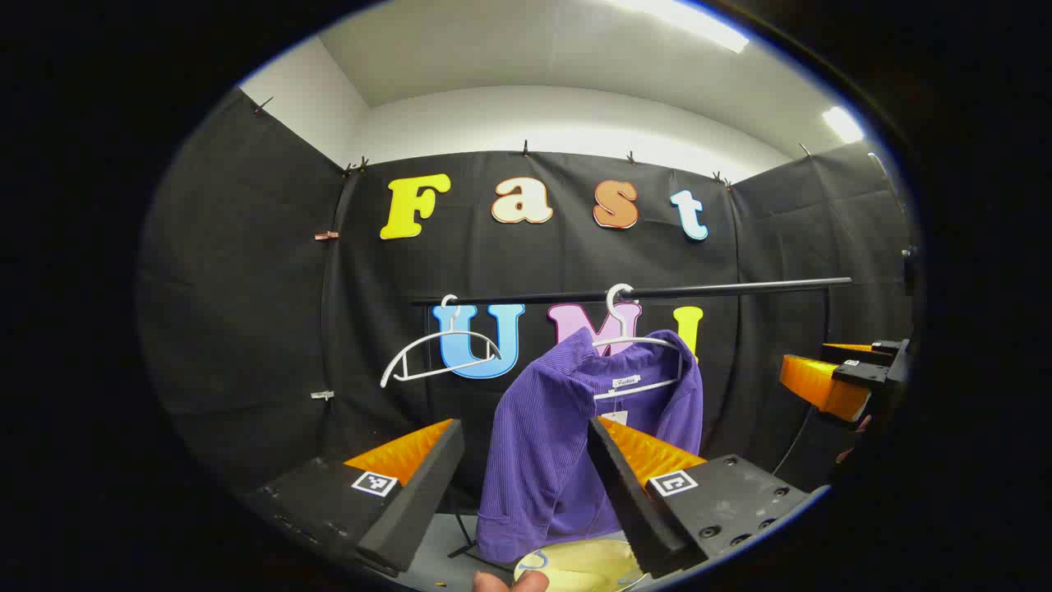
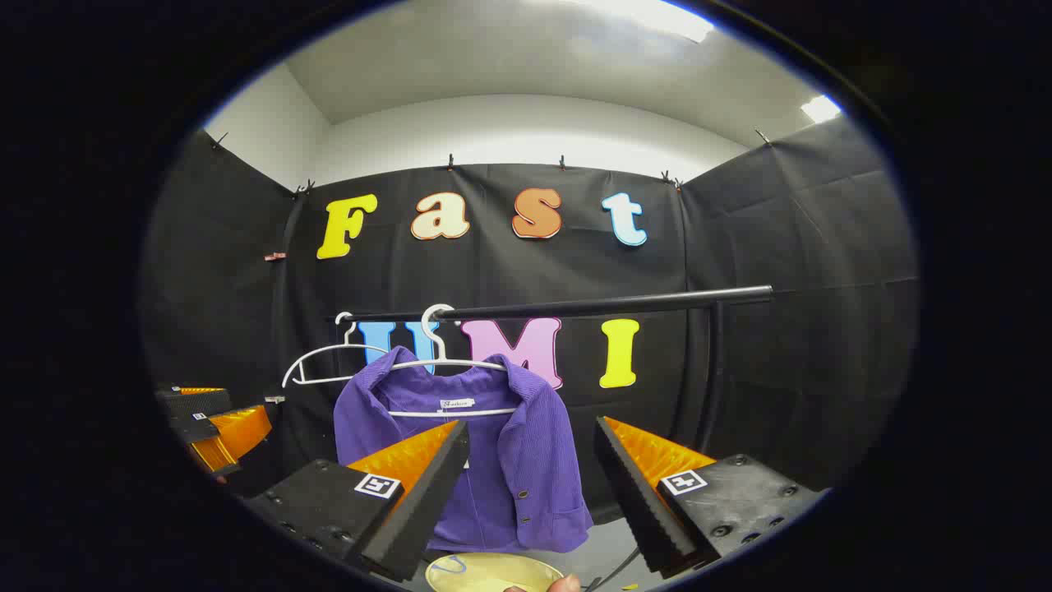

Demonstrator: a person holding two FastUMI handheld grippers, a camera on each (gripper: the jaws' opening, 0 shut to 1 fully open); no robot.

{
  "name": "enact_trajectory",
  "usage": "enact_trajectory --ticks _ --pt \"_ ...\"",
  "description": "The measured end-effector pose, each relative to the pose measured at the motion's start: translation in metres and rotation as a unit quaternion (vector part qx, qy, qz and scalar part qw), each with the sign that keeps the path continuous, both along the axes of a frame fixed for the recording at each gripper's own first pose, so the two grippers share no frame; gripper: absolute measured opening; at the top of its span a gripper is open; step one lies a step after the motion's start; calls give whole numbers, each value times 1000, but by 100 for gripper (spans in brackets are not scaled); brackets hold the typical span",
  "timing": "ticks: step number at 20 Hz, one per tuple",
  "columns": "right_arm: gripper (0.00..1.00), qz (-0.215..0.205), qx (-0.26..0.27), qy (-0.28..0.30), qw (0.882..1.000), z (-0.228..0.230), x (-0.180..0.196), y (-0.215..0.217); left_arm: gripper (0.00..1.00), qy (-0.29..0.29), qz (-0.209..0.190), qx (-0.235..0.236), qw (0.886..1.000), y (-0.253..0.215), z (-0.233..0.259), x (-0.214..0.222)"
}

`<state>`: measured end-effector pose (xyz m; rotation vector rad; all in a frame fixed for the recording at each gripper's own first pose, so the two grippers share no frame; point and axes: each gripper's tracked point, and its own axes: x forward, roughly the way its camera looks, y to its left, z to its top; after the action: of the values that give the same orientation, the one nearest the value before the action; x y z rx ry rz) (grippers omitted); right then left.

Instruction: Grasp the clothes on the hanger with both hands and then place them into the laundry hamper below.

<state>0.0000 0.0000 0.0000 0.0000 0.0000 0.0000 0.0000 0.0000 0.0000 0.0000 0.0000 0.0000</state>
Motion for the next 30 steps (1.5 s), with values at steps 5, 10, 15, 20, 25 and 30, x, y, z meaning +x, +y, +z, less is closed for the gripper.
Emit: enact_trajectory --ticks 5,10,15,20,25,30 --pt "97 -1 -2 0 1000 1 0 -2 95 -2 -2 0 1000 -3 3 -1" --pt "99 -2 -6 -1 1000 2 -2 -3 95 -4 -1 2 1000 -5 4 -2" --pt "99 -3 -6 0 1000 2 -2 -4 95 -3 4 -1 1000 -5 4 -2" --pt "95 -4 -2 5 1000 -1 -1 -7 95 -2 0 -4 1000 -11 2 1" --pt "99 -1 7 8 1000 -9 17 -6 95 -2 -2 -6 1000 -21 2 7" --pt "99 7 12 11 1000 -24 58 -5 95 1 5 -1 1000 -29 -5 25"
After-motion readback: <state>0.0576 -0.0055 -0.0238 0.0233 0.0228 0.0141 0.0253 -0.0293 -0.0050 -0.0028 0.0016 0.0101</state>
